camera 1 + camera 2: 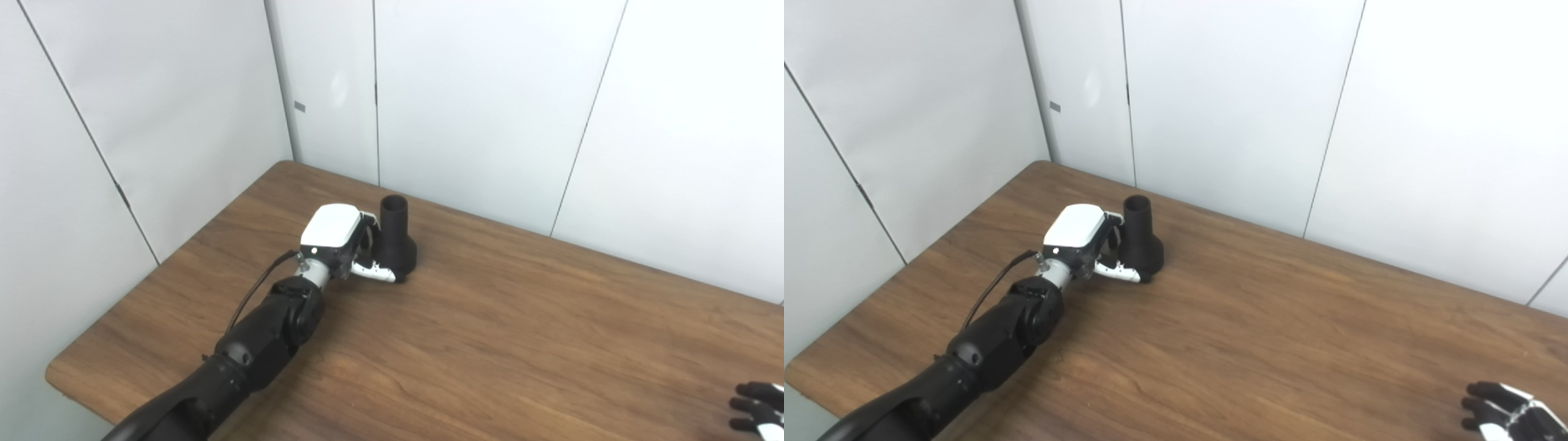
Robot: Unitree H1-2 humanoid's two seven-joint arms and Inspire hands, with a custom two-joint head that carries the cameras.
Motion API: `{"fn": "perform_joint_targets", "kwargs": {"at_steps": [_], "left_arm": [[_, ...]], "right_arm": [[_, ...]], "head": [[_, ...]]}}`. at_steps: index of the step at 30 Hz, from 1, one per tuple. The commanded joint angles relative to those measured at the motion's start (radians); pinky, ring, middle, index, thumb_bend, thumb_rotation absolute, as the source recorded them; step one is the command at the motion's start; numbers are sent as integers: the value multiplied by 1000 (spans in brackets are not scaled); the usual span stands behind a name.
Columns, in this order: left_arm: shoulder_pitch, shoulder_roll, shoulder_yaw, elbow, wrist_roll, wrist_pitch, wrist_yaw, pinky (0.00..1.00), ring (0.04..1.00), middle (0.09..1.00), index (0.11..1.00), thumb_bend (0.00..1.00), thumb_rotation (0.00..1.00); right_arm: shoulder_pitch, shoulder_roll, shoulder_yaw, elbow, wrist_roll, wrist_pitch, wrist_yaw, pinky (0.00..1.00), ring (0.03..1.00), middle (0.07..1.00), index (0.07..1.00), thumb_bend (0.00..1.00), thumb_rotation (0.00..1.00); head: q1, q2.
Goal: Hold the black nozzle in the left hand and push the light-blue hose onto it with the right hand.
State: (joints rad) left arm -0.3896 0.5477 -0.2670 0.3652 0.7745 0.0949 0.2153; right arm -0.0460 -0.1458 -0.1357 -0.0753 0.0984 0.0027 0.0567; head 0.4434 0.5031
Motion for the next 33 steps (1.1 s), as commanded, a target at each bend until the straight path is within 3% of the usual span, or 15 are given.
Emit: {"fn": "perform_joint_targets", "kwargs": {"at_steps": [1, 4, 6, 10, 14, 19, 22, 24, 27, 31, 33], "left_arm": [[18, -18, -20, -26, -19, -54, -26, 109, 160, 254, 488, 524, 48], [33, -20, -22, -52, -40, -82, -41, 178, 246, 429, 487, 525, 13], [42, -20, -28, -80, -45, -89, -62, 187, 259, 466, 487, 526, 2], [58, -26, -26, -118, -65, -114, -89, 210, 278, 472, 489, 525, 0], [70, -24, -39, -146, -61, -146, -95, 231, 276, 473, 488, 526, 0], [83, -32, -49, -192, -60, -186, -105, 388, 311, 472, 486, 525, 0], [85, -36, -63, -231, -55, -181, -148, 231, 232, 471, 487, 526, 0], [84, -39, -67, -230, -66, -223, -145, 130, 156, 471, 487, 526, 0], [82, -45, -69, -221, -78, -264, -155, 97, 139, 471, 486, 526, 0], [93, -52, -69, -239, -90, -314, -168, 215, 197, 471, 486, 526, 0], [102, -59, -66, -246, -101, -338, -172, 340, 279, 471, 485, 526, 0]], "right_arm": [[-21, -15, -14, -52, 15, 0, -4, 488, 606, 629, 579, 451, 441], [-13, -21, -18, -78, 18, 17, 0, 483, 604, 629, 581, 446, 433], [-7, -23, -21, -94, 19, 27, 0, 482, 603, 628, 580, 438, 421], [5, -24, -24, -125, -6, 41, -13, 473, 589, 618, 572, 446, 417], [19, -24, -29, -152, -12, 55, -20, 500, 601, 625, 581, 383, 369], [36, -26, -35, -199, -22, 83, -30, 554, 636, 655, 613, 281, 216], [46, -29, -41, -221, -11, 86, -24, 595, 667, 679, 638, 239, 66], [52, -26, -44, -235, -8, 93, -26, 606, 687, 697, 655, 222, 13], [62, -15, -48, -269, -24, 127, -44, 626, 699, 707, 664, 217, 1], [73, -6, -54, -296, -62, 163, -75, 648, 705, 716, 686, 240, 0], [79, -4, -54, -303, -80, 171, -88, 662, 710, 722, 693, 253, 0]], "head": [[-7, 5], [-19, 9], [-28, 10], [-52, 15], [-83, 22], [-121, 32], [-149, 38], [-169, 43], [-210, 54], [-266, 72], [-292, 81]]}}
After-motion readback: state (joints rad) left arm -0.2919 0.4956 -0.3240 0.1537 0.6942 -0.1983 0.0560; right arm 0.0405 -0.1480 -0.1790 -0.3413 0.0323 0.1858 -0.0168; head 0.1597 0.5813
